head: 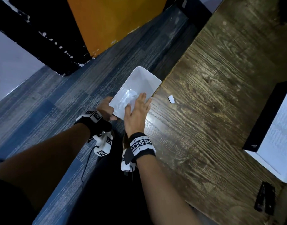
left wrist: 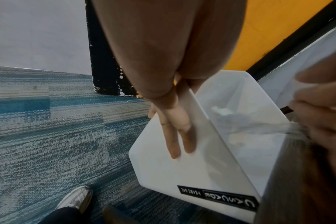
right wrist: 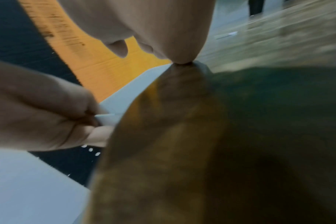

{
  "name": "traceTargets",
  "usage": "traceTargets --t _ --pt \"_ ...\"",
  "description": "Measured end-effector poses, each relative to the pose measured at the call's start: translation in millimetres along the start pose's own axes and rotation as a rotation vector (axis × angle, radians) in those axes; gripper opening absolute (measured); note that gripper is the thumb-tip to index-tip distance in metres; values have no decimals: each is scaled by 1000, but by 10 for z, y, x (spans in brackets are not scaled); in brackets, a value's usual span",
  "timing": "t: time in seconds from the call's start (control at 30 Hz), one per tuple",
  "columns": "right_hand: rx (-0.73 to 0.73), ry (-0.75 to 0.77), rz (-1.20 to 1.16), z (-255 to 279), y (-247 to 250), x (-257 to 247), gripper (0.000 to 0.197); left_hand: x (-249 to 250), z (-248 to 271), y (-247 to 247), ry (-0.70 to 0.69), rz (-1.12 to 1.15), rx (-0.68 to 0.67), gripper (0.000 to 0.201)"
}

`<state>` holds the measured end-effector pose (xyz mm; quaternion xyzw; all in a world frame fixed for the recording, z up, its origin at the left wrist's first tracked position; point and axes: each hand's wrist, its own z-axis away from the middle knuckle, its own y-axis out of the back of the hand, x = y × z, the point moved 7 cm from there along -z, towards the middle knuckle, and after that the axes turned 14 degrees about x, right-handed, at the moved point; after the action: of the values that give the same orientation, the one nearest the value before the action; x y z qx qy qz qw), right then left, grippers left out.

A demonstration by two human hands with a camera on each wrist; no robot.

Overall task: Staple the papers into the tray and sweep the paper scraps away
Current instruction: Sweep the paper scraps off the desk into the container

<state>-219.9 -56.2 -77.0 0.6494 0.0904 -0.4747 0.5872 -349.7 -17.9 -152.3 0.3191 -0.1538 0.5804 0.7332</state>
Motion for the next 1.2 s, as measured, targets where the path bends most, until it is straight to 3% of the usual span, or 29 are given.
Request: traceTargets --t 0.1,0.2,0.37,0.5,0.57,0.67,0.73,0.87,1.0,1.2 --pt "-104 96 22 34 -176 -148 63 -189 -304 -15 -61 -91 -18 41" --pt "-187 158 86 37 -312 -212 53 -67 -179 31 -93 -95 19 36" --pt "-116 95 71 -124 -229 -245 47 21 -5 46 -23 -103 23 48" --pt "-44 201 182 -179 -132 -249 16 -61 -65 28 22 29 1 52" --pt "-31 230 136 -176 28 -214 9 -62 -48 -2 44 81 -8 53" --pt "193 199 85 -281 611 66 24 -34 -6 -60 114 160 -21 60" --pt "349 46 215 -407 1075 488 39 26 23 -96 121 168 -36 54" --pt "319 -302 384 -512 1439 1151 64 92 9 -126 131 221 -66 52" --pt "246 -271 424 -565 1085 955 67 90 -66 -130 118 210 -109 56" --pt "9 1 299 -384 302 196 66 164 17 -89 103 190 -35 51"
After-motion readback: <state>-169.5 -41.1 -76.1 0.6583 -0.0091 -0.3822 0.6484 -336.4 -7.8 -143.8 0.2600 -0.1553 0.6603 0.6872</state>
